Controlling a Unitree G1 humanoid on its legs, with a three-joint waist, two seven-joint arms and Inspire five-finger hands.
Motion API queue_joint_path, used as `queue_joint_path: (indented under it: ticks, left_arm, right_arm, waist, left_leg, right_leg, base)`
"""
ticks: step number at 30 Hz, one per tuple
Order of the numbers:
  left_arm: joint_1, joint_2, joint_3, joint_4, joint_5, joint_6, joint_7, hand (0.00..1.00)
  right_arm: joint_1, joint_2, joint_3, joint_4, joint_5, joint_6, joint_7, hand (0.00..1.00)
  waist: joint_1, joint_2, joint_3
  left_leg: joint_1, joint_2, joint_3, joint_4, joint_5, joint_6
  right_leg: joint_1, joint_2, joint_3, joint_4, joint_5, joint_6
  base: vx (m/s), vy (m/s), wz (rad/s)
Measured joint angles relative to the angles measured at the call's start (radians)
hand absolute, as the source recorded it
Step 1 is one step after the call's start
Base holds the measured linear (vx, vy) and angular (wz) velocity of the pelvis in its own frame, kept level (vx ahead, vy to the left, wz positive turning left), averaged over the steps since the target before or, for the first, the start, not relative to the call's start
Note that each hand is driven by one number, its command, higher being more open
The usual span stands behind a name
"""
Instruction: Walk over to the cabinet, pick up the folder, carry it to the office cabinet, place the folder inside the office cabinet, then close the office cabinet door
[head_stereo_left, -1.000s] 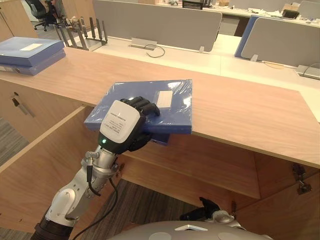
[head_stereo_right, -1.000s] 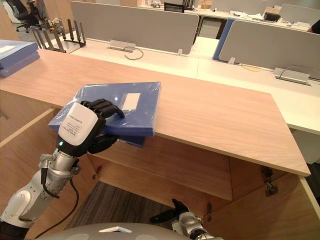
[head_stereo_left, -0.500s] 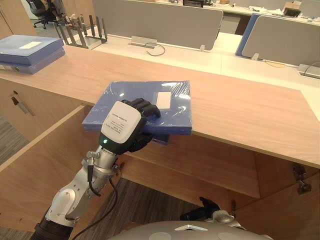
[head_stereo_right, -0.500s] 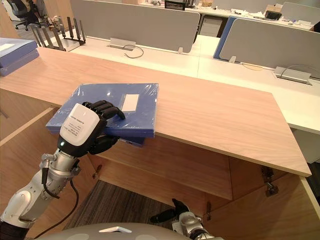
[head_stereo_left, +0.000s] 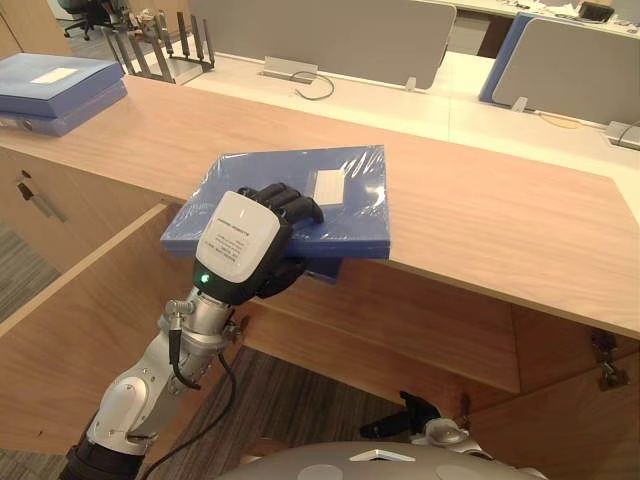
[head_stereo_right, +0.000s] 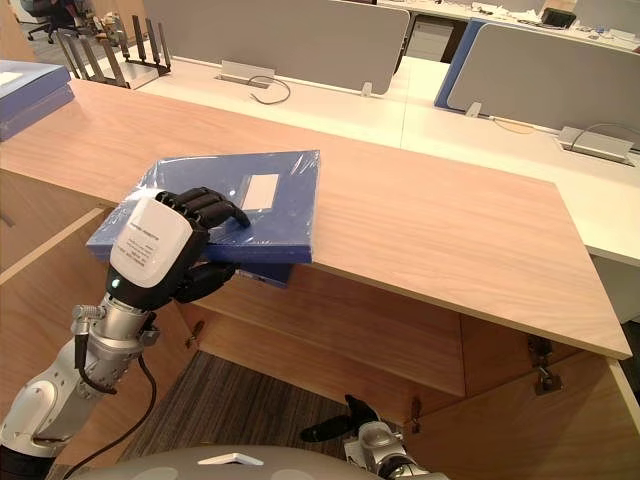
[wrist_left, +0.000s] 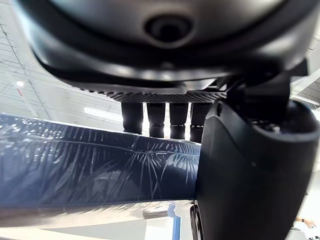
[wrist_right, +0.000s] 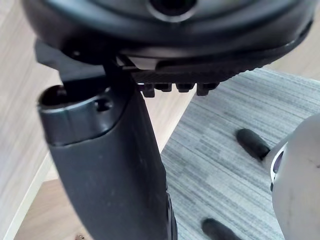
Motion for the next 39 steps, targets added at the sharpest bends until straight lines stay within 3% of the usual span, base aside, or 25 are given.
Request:
queue_joint_path:
  ticks: [14, 20, 23, 39]
  left_arm:
    - [-0.021, -0.034, 0.073, -0.034, -0.058, 0.054, 0.006, 0.0]
    - [-0.124, -0.052, 0.133, -0.034, -0.091, 0.119, 0.031, 0.0]
    - [-0.212, -0.055, 0.177, -0.036, -0.108, 0.151, 0.086, 0.0]
    - [-0.374, -0.099, 0.268, -0.082, -0.185, 0.178, 0.203, 0.0]
  right_arm:
    - [0.002, 0.001, 0.0, 0.002, 0.0, 0.0, 0.001, 1.0]
    - [0.003, 0.003, 0.0, 0.002, 0.0, 0.001, 0.001, 1.0]
    - [0.003, 0.003, -0.001, 0.002, 0.0, 0.002, 0.002, 1.0]
    - [0.007, 0.034, -0.019, 0.007, -0.003, 0.002, 0.004, 1.0]
  waist:
    - [0.004, -0.007, 0.0]
    - [0.006, -0.008, -0.001]
    - [0.008, -0.012, -0.004]
    - [0.022, -0.024, -0.015]
  left_leg:
    - [0.0, 0.0, 0.0, -0.003, 0.001, 0.002]
    - [-0.002, 0.0, 0.0, -0.003, 0.003, 0.003]
    - [0.0, -0.001, 0.0, -0.003, 0.004, 0.003]
    - [0.0, -0.001, -0.002, -0.004, 0.011, 0.003]
  right_leg:
    - [-0.002, 0.0, 0.001, 0.0, 0.0, 0.0]
    - [-0.005, 0.0, 0.001, 0.0, 0.0, 0.0]
    - [-0.005, 0.0, 0.004, 0.0, 0.0, 0.0]
    - [-0.005, -0.001, 0.006, 0.0, 0.0, 0.0]
  base:
    - [0.0, 0.0, 0.0]
    - [0.0, 0.0, 0.0]
    - [0.0, 0.0, 0.0]
    - [0.0, 0.0, 0.0]
